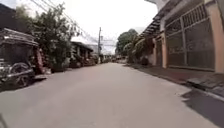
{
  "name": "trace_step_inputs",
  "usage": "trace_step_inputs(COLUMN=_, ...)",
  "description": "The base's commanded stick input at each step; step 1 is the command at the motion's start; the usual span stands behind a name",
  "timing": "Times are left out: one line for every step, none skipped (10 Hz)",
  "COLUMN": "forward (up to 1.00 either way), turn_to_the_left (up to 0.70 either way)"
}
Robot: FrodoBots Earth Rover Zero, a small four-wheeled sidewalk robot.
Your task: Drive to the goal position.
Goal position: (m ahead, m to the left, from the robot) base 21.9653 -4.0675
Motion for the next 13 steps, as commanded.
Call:
trace_step_inputs(forward=1.00, turn_to_the_left=0.00)
trace_step_inputs(forward=1.00, turn_to_the_left=0.00)
trace_step_inputs(forward=1.00, turn_to_the_left=0.00)
trace_step_inputs(forward=1.00, turn_to_the_left=0.00)
trace_step_inputs(forward=1.00, turn_to_the_left=0.00)
trace_step_inputs(forward=1.00, turn_to_the_left=0.00)
trace_step_inputs(forward=1.00, turn_to_the_left=0.00)
trace_step_inputs(forward=1.00, turn_to_the_left=0.00)
trace_step_inputs(forward=1.00, turn_to_the_left=0.00)
trace_step_inputs(forward=1.00, turn_to_the_left=0.00)
trace_step_inputs(forward=1.00, turn_to_the_left=0.00)
trace_step_inputs(forward=1.00, turn_to_the_left=0.00)
trace_step_inputs(forward=1.00, turn_to_the_left=0.00)
